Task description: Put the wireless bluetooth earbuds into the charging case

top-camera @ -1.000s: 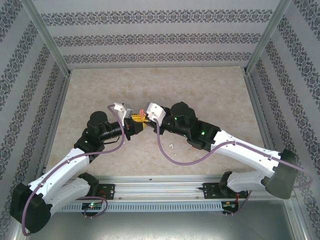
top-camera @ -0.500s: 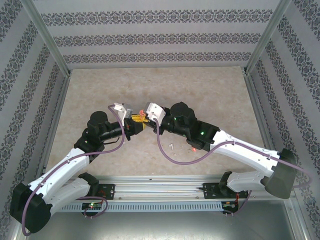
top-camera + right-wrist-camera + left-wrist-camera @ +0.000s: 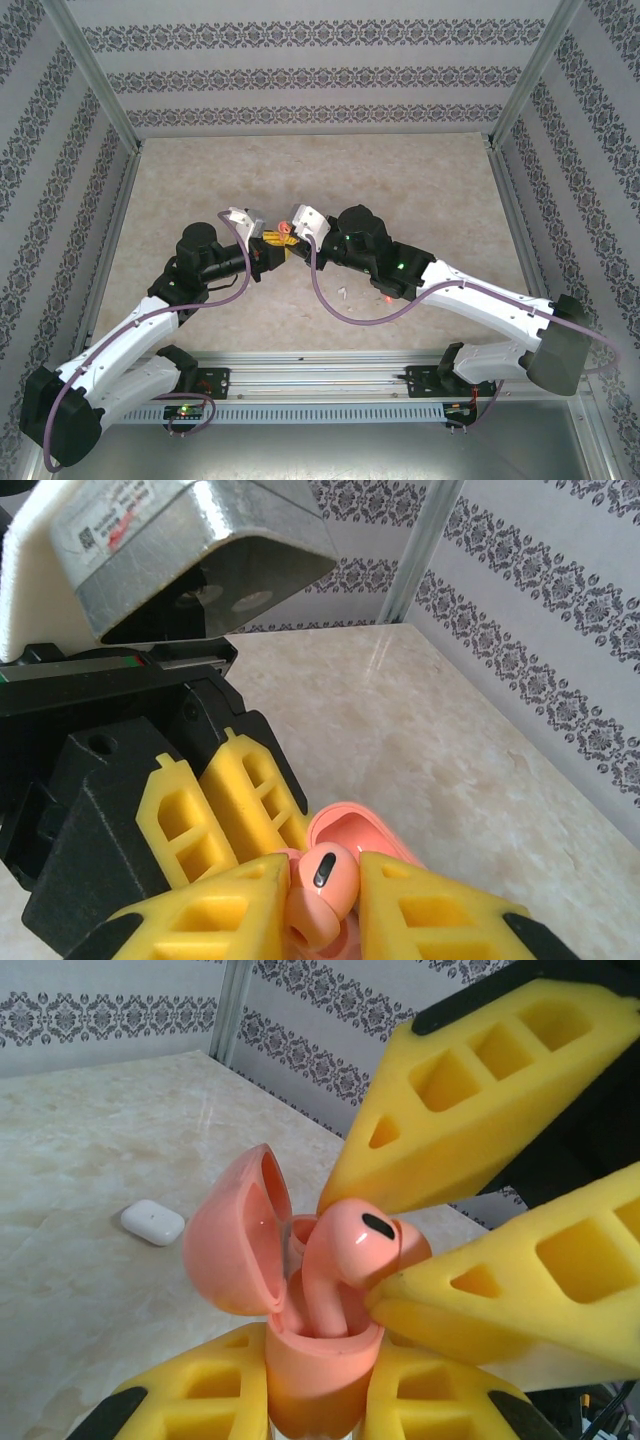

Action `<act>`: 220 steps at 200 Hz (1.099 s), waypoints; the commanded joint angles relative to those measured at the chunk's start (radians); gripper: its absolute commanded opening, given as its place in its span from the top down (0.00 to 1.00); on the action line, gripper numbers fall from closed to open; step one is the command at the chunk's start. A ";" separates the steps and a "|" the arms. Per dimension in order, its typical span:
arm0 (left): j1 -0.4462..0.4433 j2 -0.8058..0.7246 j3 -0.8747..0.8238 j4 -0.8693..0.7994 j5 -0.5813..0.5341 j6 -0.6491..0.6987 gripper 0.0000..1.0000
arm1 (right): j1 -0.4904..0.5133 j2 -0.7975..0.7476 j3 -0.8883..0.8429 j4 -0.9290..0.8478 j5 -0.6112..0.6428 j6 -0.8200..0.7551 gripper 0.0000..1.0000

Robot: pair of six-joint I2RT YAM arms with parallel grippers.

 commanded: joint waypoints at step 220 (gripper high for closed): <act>-0.003 -0.036 0.032 0.103 -0.094 0.020 1.00 | -0.035 0.072 0.108 -0.218 -0.289 0.195 0.65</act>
